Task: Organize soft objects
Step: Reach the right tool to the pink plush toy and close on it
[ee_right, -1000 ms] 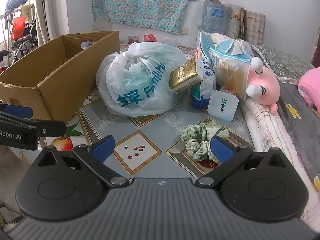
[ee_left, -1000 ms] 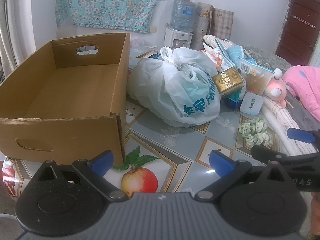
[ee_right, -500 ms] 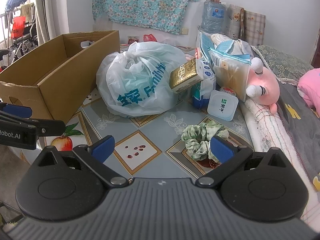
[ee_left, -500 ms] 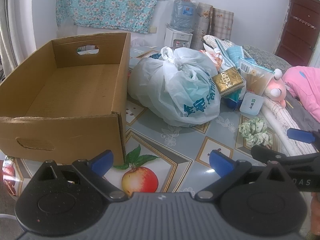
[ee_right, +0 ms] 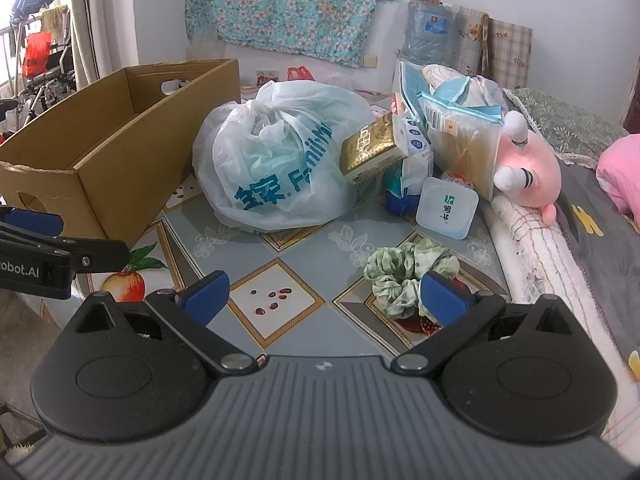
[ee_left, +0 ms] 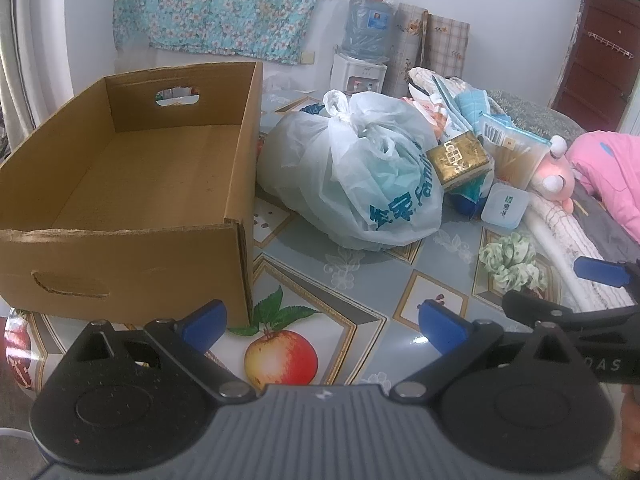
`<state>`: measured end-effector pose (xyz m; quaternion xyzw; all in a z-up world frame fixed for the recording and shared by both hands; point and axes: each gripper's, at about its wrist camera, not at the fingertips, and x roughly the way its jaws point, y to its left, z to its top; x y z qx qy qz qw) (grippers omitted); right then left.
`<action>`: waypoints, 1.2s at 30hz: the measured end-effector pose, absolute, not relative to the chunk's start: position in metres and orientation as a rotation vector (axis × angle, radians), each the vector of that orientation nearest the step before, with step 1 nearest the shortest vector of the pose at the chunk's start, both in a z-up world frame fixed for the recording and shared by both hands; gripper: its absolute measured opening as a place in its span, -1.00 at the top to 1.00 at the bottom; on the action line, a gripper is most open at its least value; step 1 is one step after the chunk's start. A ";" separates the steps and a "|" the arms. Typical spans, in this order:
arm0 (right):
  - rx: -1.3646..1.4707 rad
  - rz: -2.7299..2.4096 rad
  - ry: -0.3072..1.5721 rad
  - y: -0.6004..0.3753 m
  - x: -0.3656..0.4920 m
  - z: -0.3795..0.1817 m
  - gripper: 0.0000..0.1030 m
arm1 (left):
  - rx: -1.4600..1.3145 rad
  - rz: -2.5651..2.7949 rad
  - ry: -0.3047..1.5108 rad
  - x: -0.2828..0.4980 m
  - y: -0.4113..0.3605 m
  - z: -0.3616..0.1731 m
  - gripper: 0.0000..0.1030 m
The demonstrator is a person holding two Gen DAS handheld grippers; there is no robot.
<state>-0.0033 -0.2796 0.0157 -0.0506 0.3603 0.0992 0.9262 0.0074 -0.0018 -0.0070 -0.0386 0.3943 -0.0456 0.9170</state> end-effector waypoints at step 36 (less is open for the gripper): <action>0.204 0.068 0.528 -0.471 0.025 0.069 -0.98 | 0.125 -0.437 0.590 0.063 -0.153 0.035 -0.99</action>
